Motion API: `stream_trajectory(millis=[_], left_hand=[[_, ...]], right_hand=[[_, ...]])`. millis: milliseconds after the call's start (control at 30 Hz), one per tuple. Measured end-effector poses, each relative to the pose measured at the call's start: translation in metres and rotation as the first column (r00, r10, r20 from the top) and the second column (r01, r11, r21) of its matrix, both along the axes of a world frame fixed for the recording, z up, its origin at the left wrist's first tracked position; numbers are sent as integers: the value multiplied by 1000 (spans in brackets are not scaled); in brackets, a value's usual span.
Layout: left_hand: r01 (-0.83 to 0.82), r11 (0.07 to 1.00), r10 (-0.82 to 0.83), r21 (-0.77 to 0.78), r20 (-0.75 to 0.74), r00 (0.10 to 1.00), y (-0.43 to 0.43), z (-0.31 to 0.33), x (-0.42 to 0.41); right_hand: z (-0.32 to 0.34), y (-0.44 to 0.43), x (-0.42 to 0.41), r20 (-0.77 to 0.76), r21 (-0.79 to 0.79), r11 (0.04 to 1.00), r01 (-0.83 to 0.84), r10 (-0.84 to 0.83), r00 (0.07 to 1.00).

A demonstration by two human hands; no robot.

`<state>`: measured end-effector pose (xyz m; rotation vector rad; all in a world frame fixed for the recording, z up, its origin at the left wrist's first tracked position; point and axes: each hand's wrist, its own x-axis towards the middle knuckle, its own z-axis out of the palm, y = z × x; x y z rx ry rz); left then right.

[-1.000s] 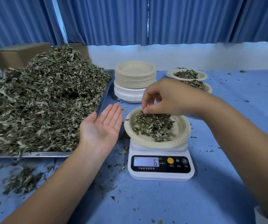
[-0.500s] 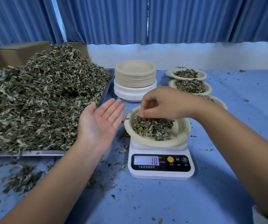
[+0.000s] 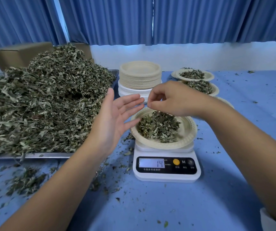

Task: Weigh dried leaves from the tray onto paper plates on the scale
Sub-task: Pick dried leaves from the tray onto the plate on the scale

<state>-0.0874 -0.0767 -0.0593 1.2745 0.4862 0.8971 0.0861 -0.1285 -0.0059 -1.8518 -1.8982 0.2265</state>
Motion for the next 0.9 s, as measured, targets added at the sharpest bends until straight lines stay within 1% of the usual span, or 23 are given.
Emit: stream_trajectory(millis=[67, 167, 300, 400, 500, 567, 800, 900], left_hand=[[57, 998, -56, -18, 29, 998, 0, 0, 0], [46, 999, -45, -14, 63, 997, 1, -1, -1], [-97, 995, 97, -6, 73, 993, 2, -3, -2], [-209, 977, 211, -37, 70, 975, 2, -4, -2], [-270, 958, 277, -90, 77, 958, 3, -7, -2], [-275, 951, 290, -143, 98, 952, 3, -8, -1], [-233, 913, 292, -337, 138, 946, 6, -11, -1], [-166, 882, 271, -441, 186, 944, 7, -11, -3]], right_hand=[[0, 0, -1, 10, -7, 1000, -1, 1, 1000], [1, -2, 0, 10, -21, 1000, -12, 12, 1000], [5, -5, 3, 1, -47, 998, -35, 35, 999], [7, -6, 6, -2, -60, 997, -41, 41, 999], [8, -6, 9, -14, -56, 998, -43, 42, 999], [9, -6, 11, -4, -73, 996, -51, 51, 999], [17, -17, 15, 27, -215, 973, -79, 87, 996], [19, -20, 13, 96, -281, 956, -78, 109, 989]])
